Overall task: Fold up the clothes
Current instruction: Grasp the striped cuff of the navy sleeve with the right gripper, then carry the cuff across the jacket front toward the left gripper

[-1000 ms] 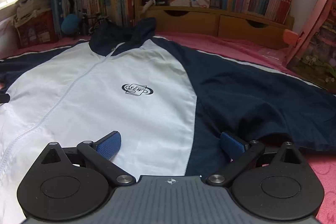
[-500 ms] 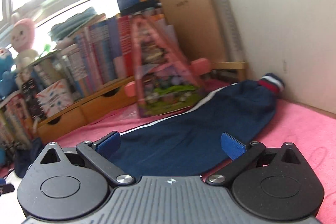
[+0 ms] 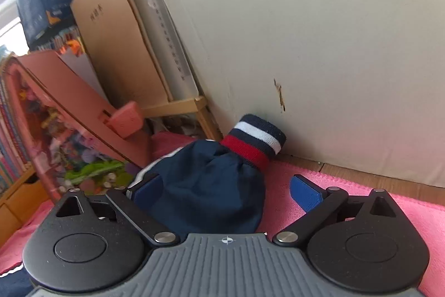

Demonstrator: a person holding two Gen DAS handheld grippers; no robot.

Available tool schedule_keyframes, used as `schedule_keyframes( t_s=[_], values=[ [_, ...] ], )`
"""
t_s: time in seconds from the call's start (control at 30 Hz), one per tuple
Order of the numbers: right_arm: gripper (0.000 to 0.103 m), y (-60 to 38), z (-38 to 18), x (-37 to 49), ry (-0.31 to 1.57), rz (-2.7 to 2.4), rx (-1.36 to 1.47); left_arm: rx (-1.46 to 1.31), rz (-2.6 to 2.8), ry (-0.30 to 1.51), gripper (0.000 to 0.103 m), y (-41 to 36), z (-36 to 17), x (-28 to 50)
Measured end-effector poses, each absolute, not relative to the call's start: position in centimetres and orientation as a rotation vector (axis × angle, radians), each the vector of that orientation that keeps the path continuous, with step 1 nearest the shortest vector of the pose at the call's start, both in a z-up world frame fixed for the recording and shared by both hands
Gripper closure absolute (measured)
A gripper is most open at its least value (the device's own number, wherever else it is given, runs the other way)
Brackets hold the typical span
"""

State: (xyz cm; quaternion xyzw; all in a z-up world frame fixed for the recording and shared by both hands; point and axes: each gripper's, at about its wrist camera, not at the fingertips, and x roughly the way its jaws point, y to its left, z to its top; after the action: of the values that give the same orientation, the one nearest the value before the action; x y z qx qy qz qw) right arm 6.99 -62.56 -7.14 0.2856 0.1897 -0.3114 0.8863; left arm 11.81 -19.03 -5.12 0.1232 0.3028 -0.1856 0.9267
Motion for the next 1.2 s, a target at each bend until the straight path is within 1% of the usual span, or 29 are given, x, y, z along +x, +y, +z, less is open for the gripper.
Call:
schedule_keyframes(
  t_s=[0.03,0.07,0.1,0.13,0.17,0.2,0.27,0.43,0.53,0.63,0.7,0.8,0.87,0.93,0.97,1.0,1.03,1.07,1.1,1.13,1.17,1.2],
  values=[
    [0.007,-62.9,-7.2,7.3,0.398,-0.638,0.610,0.249,-0.378,0.623,0.040,-19.0,-5.1,11.9],
    [0.027,-63.2,-7.3,7.7,0.402,-0.629,0.625,0.237,-0.377,0.629,0.037,-18.8,-5.1,12.0],
    [0.061,-63.3,-7.3,7.9,0.406,-0.621,0.644,0.221,-0.376,0.637,0.034,-18.6,-5.1,12.2],
    [0.070,-63.2,-7.3,7.9,0.411,-0.615,0.665,0.199,-0.377,0.648,0.032,-18.2,-5.1,12.5],
    [0.075,-63.1,-7.3,7.9,0.416,-0.609,0.686,0.171,-0.373,0.658,0.030,-17.6,-5.1,12.7],
    [0.080,-62.7,-7.0,7.6,0.403,-0.584,0.700,0.144,-0.363,0.667,0.030,-17.0,-5.0,12.9],
    [0.080,-61.0,-5.4,6.7,0.364,-0.525,0.670,0.119,-0.331,0.668,0.033,-15.3,-4.5,12.6],
    [0.080,-53.7,0.9,5.2,0.275,-0.365,0.467,0.059,-0.244,0.605,0.032,-7.3,-1.9,9.9],
    [0.080,-46.3,4.5,6.0,0.251,-0.209,0.340,0.077,-0.114,0.586,0.030,-1.2,-1.1,8.1],
    [0.080,-37.4,6.9,8.1,0.258,-0.014,0.225,0.044,0.014,0.617,0.030,4.9,-1.6,6.1],
    [0.080,-31.2,7.3,9.8,0.287,0.123,0.164,0.004,0.082,0.643,0.030,8.1,-2.2,4.9],
    [0.080,-21.4,6.3,12.0,0.352,0.289,0.053,-0.065,0.145,0.659,0.030,11.2,-3.0,3.4],
    [0.079,-16.4,4.7,12.7,0.425,0.369,-0.017,-0.115,0.144,0.669,0.030,12.3,-3.3,2.7],
    [0.076,-11.7,2.9,13.1,0.507,0.442,-0.086,-0.158,0.113,0.667,0.030,12.7,-3.2,2.3],
    [0.071,-9.7,1.9,13.1,0.548,0.474,-0.126,-0.180,0.095,0.664,0.030,12.9,-3.1,2.1],
    [0.062,-8.3,0.8,12.7,0.585,0.503,-0.165,-0.213,0.066,0.659,0.030,13.1,-2.9,2.0],
    [0.055,-7.3,-0.1,11.9,0.606,0.532,-0.192,-0.256,0.030,0.653,0.030,13.3,-2.6,1.9],
    [0.041,-7.0,-0.3,11.2,0.608,0.555,-0.205,-0.304,-0.009,0.651,0.026,13.3,-2.3,2.1],
    [0.031,-7.0,-0.3,10.5,0.602,0.576,-0.212,-0.359,-0.049,0.656,0.021,13.2,-2.1,2.5],
    [0.027,-7.5,-0.2,9.4,0.592,0.598,-0.214,-0.404,-0.080,0.664,0.020,13.0,-2.0,2.9],
    [0.016,-8.4,0.1,8.3,0.577,0.614,-0.206,-0.435,-0.093,0.675,0.015,12.6,-2.0,3.5],
    [0.010,-9.4,0.6,7.4,0.561,0.624,-0.193,-0.461,-0.097,0.687,0.009,12.0,-2.0,4.0]
  ],
)
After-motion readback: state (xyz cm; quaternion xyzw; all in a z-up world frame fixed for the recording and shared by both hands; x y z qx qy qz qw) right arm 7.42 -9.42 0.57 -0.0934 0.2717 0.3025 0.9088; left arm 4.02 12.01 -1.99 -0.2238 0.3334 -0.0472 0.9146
